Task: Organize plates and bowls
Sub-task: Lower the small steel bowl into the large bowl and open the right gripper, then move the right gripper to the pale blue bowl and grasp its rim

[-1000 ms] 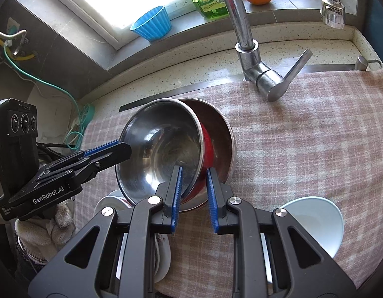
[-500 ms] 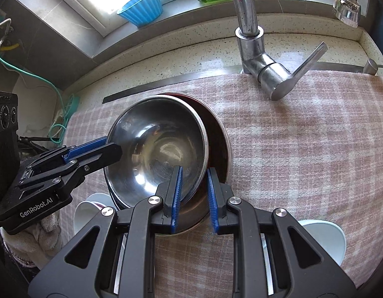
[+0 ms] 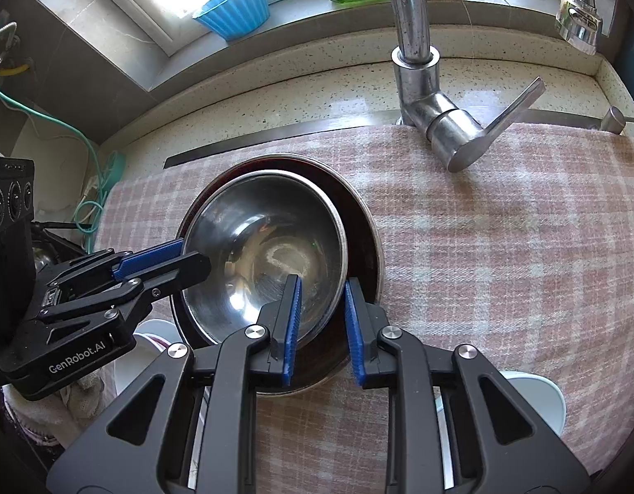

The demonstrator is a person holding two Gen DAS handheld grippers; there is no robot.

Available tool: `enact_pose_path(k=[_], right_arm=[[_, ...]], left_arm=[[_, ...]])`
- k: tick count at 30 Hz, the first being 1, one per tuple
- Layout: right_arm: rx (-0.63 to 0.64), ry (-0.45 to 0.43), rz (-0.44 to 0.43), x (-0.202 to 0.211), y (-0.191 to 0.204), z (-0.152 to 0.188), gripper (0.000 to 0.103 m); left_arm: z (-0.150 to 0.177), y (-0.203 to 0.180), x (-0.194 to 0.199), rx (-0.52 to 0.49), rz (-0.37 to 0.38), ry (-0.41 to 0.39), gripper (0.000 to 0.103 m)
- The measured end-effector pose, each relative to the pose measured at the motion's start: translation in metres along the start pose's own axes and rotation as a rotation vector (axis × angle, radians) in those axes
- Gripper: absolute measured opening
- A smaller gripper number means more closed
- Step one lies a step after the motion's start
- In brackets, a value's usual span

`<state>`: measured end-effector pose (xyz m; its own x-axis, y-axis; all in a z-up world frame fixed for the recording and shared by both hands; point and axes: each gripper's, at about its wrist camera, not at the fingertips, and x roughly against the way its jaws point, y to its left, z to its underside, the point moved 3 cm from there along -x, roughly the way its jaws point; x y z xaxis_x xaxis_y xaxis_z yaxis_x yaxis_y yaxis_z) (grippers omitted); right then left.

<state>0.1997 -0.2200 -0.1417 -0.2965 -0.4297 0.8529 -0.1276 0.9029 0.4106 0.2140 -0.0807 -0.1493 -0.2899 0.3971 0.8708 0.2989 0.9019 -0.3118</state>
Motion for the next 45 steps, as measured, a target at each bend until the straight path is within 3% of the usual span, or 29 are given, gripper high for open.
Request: enact_pose_path(k=[13, 19, 32, 45], right_arm=[[0.010, -0.010, 0.010, 0.002, 0.002, -0.002, 0.023], [0.018, -0.031, 0.003, 0.008, 0.004, -0.003, 0.031], [0.024, -0.115, -0.052, 0.050, 0.003, 0.002, 0.031], [-0.014, -0.179, -0.003, 0.107, -0.059, 0.044, 0.034]], left_arm=[[0.002, -0.001, -0.007, 0.003, -0.019, 0.006, 0.025], [0.001, -0.001, 0.000, 0.006, -0.025, -0.013, 0.025], [0.001, -0.001, 0.031, 0.040, -0.005, -0.082, 0.025], [0.032, -0.049, 0.037, 0.035, 0.097, -0.092, 0.025]])
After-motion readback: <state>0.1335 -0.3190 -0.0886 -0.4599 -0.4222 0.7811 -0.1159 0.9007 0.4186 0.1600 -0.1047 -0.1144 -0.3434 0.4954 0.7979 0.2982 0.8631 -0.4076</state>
